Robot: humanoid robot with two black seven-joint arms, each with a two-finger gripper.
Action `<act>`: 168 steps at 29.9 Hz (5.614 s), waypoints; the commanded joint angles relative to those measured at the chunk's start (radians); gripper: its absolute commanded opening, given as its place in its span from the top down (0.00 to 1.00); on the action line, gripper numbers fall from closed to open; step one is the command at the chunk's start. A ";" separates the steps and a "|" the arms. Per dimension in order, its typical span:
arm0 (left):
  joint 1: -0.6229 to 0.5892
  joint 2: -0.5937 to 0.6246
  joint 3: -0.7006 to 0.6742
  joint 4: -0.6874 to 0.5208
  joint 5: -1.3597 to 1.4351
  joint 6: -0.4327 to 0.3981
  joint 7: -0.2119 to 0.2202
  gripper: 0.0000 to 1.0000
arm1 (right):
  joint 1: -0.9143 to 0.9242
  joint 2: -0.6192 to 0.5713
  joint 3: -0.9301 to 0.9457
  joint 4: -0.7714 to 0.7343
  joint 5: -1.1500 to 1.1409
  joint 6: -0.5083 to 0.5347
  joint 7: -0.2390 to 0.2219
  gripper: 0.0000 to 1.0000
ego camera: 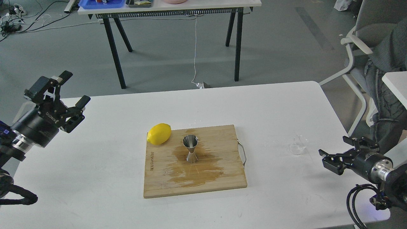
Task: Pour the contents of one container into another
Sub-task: 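Move the right gripper to the clear glass cup and grasp it, then lift the clear cup with the right gripper and carry it above the jigger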
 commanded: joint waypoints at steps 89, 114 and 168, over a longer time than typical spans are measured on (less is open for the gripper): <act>0.034 -0.014 0.006 0.076 0.014 -0.002 0.000 0.01 | 0.303 0.365 -0.082 -0.497 -0.221 0.169 0.014 0.43; 0.035 -0.027 0.006 0.088 0.014 -0.002 0.000 0.01 | 0.295 0.357 -0.121 -0.411 -0.223 0.284 0.051 0.62; 0.040 -0.073 0.015 0.095 0.015 0.002 0.000 0.01 | 0.898 0.331 -0.724 -0.165 -1.091 0.531 0.084 0.64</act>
